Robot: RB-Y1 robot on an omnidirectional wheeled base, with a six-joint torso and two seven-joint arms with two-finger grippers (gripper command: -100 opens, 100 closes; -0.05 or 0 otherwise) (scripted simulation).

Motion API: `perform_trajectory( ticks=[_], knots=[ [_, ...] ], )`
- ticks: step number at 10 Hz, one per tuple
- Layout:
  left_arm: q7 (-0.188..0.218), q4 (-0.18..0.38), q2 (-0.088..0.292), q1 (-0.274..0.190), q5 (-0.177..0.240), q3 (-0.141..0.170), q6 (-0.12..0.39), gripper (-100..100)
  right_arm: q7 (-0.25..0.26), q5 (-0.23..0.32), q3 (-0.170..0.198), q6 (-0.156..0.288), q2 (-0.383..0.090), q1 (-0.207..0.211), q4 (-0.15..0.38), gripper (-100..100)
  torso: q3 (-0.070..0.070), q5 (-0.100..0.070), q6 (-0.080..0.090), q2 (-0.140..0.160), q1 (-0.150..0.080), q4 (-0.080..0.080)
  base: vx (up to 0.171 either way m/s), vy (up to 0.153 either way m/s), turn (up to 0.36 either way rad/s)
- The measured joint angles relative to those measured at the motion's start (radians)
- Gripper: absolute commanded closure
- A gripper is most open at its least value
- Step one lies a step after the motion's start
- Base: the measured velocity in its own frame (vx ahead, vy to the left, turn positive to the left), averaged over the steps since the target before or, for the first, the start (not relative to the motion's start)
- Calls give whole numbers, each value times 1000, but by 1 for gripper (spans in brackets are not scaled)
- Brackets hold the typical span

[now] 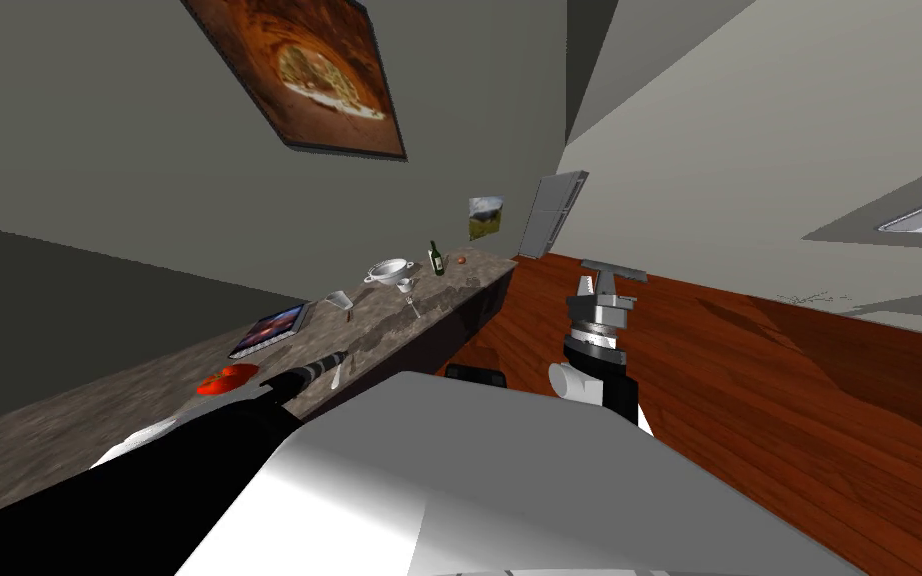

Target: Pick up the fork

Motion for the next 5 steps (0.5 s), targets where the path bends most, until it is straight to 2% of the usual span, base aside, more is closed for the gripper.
perform_trajectory(
  ticks=[3,4,5],
  knots=[
    [-21,-67,16,41,-18,25,-16,100,0,0,0,0,0,0,0,0,0,0,0,0,1,0,98,17,240],
    [-27,-86,18,46,-24,28,-14,100,0,0,0,0,0,0,0,0,0,0,1,0,0,0,40,-7,40],
    [-28,-88,18,47,-25,28,-14,0,0,0,0,0,0,0,0,0,1,0,2,2,0,1,7,-1,-7]
  ],
)
